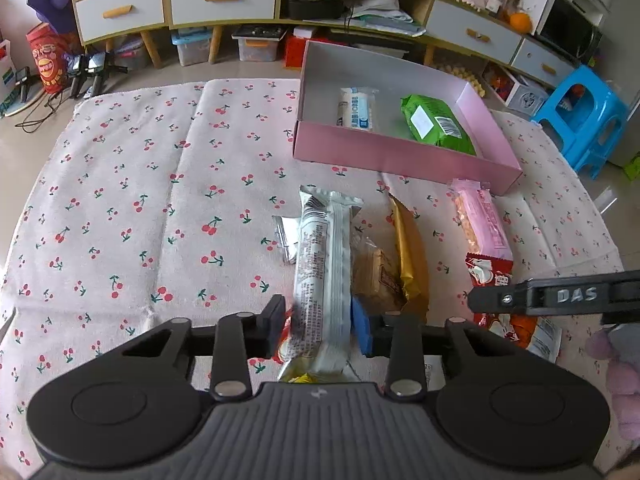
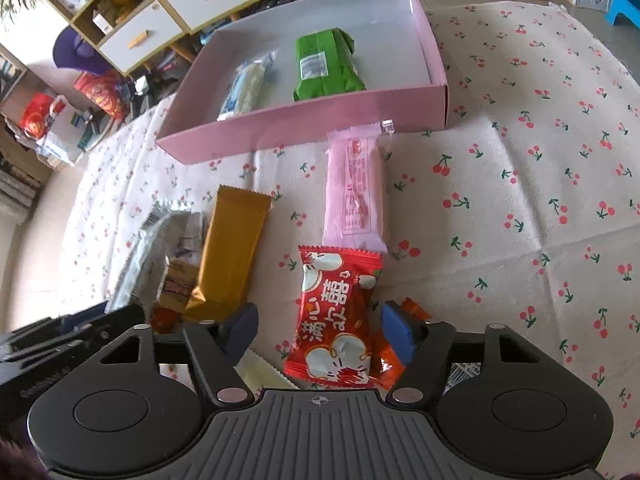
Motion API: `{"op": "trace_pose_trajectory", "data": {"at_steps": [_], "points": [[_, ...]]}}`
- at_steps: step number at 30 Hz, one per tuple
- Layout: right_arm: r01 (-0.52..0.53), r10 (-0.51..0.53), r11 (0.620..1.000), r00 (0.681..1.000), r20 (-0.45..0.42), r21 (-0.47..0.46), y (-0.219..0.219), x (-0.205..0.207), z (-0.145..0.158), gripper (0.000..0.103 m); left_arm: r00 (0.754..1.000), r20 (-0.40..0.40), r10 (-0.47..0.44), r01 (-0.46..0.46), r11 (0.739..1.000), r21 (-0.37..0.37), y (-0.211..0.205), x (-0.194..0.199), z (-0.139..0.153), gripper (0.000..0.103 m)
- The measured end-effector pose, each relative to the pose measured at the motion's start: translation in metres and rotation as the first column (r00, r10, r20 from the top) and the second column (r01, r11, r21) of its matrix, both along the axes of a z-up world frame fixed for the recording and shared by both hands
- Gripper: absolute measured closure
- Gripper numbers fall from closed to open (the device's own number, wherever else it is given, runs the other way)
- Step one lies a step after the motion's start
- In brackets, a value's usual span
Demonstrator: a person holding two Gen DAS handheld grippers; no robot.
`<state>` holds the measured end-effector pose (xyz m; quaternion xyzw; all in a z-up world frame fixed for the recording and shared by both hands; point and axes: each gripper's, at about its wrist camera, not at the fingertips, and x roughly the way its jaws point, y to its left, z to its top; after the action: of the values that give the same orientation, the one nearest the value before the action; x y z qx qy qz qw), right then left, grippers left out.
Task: Organize snacks
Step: 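Grasp the silver bar with left tool while right tool grasps red candy bag, then carry both snacks into the pink box and open both tools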
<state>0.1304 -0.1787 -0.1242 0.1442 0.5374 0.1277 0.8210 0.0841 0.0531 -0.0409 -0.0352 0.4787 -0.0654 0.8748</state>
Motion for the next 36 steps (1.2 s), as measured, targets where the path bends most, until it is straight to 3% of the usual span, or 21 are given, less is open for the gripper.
{"op": "trace_pose_trajectory", "data": {"at_steps": [5, 7, 17, 36], "points": [[-0.001, 0.002, 0.999, 1.000, 0.015, -0.041, 0.003, -0.001, -0.004, 0.052, 1.000, -0.001, -0.001, 0.001, 1.000, 0.000, -0.001, -0.001, 0.001, 0.074], [-0.004, 0.005, 0.998, 1.000, 0.023, -0.055, 0.003, -0.002, -0.004, 0.064, 1.000, -0.002, 0.002, -0.002, 1.000, -0.004, -0.001, -0.001, 0.001, 0.074], [-0.009, 0.009, 1.000, 1.000, 0.023, -0.021, 0.002, -0.003, 0.002, 0.064, 0.999, 0.002, 0.033, -0.033, 0.999, -0.039, 0.009, -0.003, 0.008, 0.075], [0.033, -0.037, 0.993, 0.999, 0.039, 0.111, -0.017, -0.004, 0.025, 0.064, 0.990, 0.083, 0.114, -0.101, 0.984, -0.148, 0.026, -0.007, 0.034, 0.077]]}}
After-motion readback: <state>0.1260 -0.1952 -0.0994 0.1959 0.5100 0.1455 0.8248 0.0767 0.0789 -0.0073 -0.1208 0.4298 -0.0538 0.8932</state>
